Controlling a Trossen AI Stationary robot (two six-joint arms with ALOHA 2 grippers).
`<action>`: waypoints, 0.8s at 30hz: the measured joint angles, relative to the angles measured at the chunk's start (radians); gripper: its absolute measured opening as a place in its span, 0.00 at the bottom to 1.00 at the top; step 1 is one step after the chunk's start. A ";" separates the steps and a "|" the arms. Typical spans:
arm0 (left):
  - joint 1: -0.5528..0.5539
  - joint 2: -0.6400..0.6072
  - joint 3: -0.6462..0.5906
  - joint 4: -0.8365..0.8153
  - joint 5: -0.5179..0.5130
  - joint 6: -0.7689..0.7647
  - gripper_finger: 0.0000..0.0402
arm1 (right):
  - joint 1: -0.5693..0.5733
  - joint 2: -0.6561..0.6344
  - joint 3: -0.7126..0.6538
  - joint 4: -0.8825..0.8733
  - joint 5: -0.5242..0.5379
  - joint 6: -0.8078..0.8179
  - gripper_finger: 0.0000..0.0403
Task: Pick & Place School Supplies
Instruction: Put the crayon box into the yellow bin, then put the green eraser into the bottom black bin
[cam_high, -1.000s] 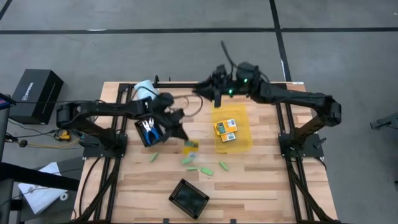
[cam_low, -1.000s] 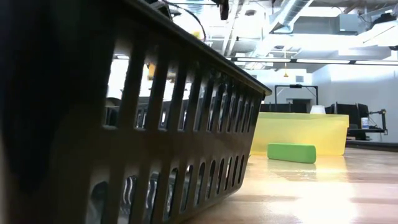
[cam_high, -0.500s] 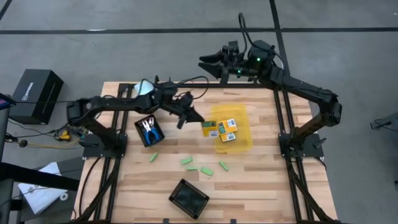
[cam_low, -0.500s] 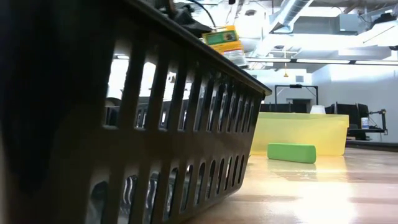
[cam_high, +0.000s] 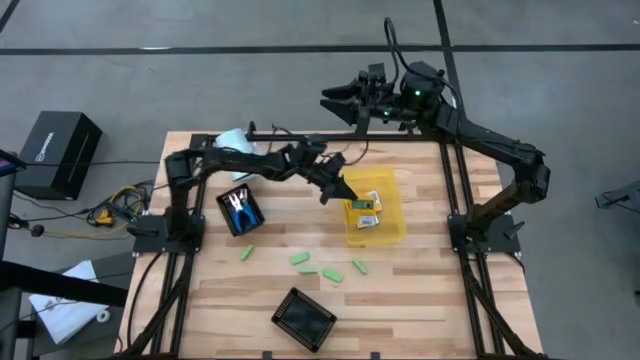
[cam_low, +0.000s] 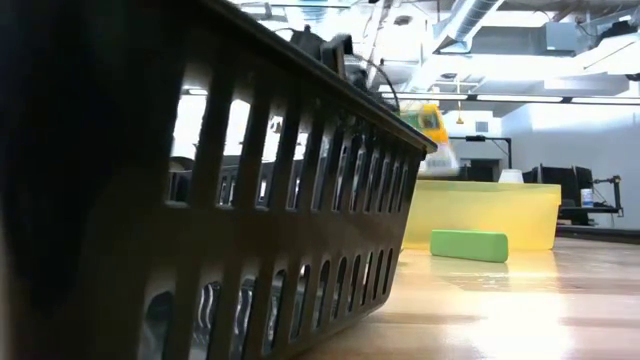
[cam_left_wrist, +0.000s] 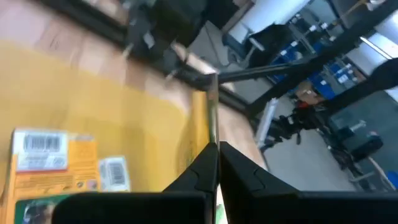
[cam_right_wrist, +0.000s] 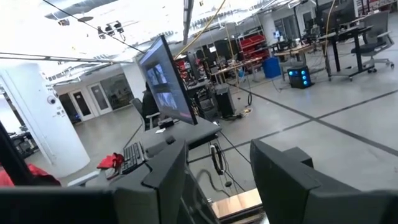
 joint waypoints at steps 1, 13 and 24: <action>0.000 0.020 0.003 -0.001 0.009 -0.007 0.00 | 0.001 0.000 0.000 0.000 0.000 0.000 0.42; 0.004 0.028 0.015 0.044 -0.045 0.023 0.13 | 0.007 0.000 0.001 -0.014 -0.001 0.002 0.42; 0.007 0.011 0.013 0.059 -0.046 -0.086 0.54 | 0.014 0.000 0.001 -0.012 -0.005 0.002 0.42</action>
